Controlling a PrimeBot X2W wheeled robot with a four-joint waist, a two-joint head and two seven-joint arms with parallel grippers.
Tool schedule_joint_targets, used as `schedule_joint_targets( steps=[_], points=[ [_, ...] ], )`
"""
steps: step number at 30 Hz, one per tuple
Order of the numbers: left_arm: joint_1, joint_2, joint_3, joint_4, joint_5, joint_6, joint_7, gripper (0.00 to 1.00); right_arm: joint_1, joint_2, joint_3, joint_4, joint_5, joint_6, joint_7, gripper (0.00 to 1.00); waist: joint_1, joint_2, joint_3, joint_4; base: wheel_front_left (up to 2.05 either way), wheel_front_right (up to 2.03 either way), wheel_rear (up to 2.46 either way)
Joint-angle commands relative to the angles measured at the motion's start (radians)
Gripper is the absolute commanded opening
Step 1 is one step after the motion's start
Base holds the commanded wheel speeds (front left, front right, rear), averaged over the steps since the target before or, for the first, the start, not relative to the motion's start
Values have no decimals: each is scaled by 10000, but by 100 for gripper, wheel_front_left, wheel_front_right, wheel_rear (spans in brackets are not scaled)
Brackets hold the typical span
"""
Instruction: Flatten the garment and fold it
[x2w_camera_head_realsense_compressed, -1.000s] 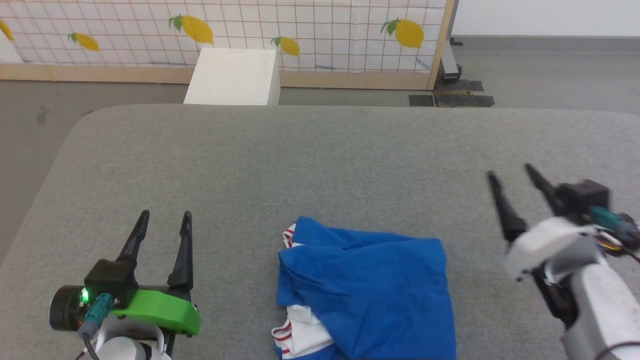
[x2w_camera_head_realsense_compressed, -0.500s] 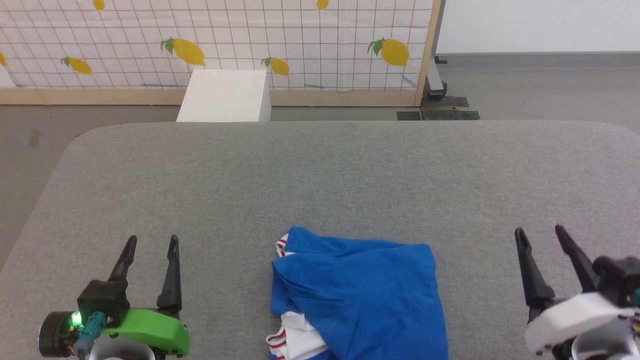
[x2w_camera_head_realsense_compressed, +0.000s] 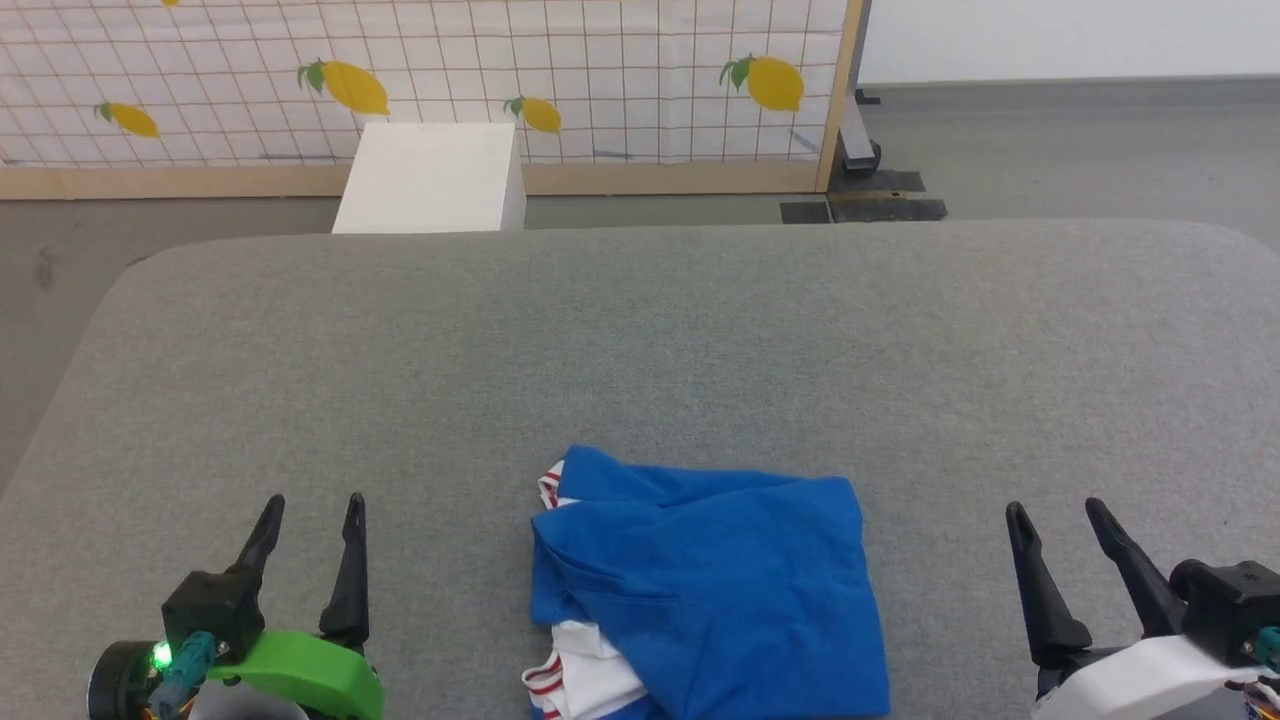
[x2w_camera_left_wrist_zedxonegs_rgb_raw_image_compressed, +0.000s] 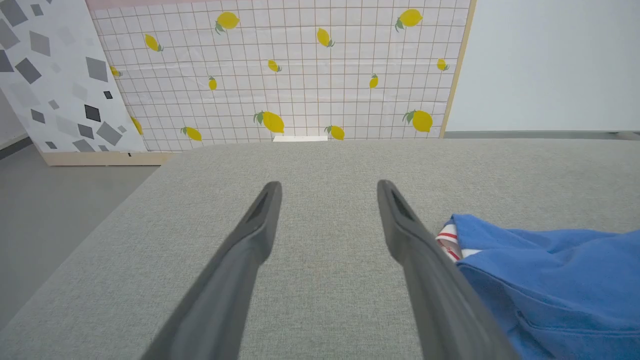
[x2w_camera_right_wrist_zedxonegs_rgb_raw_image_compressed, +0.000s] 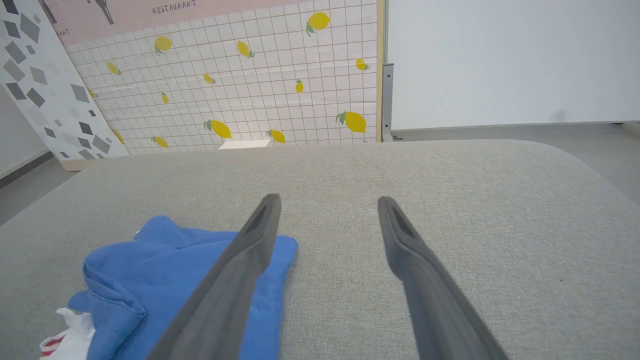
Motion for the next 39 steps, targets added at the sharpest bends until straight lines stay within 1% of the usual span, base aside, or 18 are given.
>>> schedule_joint_targets(
  steps=[1, 6, 9, 11, 12, 14, 19, 22, 25, 28, 31, 34, 36, 39],
  points=[
    [65, 38, 18, 54, -96, -64, -16, 100, 19, 37, 43, -61, 31, -13, 36, 100, 0, 120, 47, -32, 0, 0, 0],
    [-65, 30, 23, 141, -111, -100, -57, 100, -87, 58, 117, -53, -86, -13, 131, 100, 0, 120, 157, -32, 0, 0, 0],
    [-113, -22, -28, -39, -36, 45, -3, 100, -189, 64, 84, -28, -113, -13, 255, 100, 0, 120, 235, -29, 0, 0, 0],
    [-129, -41, -35, -212, 5, 157, 42, 100, -319, 66, -128, -21, 76, -13, 414, 100, 0, 120, 319, -26, 0, 0, 0],
    [-137, -59, -31, -303, 18, 218, 59, 100, -356, 62, -265, 67, 238, -13, 641, 100, 0, 120, 363, -20, 0, 0, 0],
    [-197, -42, 22, -323, -21, 198, 33, 100, -530, -86, -803, 294, 719, -13, 1142, 100, 0, 120, 450, 30, 0, 0, 0],
    [-402, -196, 40, -265, -52, 141, -76, 100, -950, -638, -2331, 1398, 2074, -13, 2823, 100, 0, 120, 620, 257, 0, 0, 0],
    [-504, -279, 30, -193, -38, 82, -128, 100, -1139, -951, -2883, 2212, 2960, -13, 4015, 100, 0, 120, 718, 442, 0, 0, 0],
    [-606, -371, 18, -128, -10, 30, -166, 100, -1302, -1003, -3086, 2827, 3803, -13, 5174, 100, 0, 120, 808, 616, 0, 0, 0],
    [-704, -442, 53, -15, 6, -57, -197, 100, -1550, -706, -2988, 3327, 4805, -13, 6503, 100, 0, 120, 877, 761, 0, 0, 0],
    [-835, -522, 82, 109, 35, -168, -217, 100, -1752, -416, -2793, 3698, 5448, -13, 7527, 100, 0, 120, 951, 903, 0, 0, 0],
    [-955, -617, 110, 175, 100, -240, -228, 100, -2120, -131, -2467, 4038, 6254, -13, 8078, 100, 0, 120, 1042, 1018, 0, 0, 0],
    [-1013, -665, 135, 198, 142, -274, -232, 100, -2414, -18, -2268, 4316, 6840, -13, 8212, 100, 0, 120, 1103, 1074, 0, 0, 0],
    [-1090, -723, 183, 218, 208, -341, -235, 100, -2801, 45, -1951, 4841, 7348, -13, 8226, 100, 0, 120, 1161, 1167, 0, 0, 0]
  ],
)
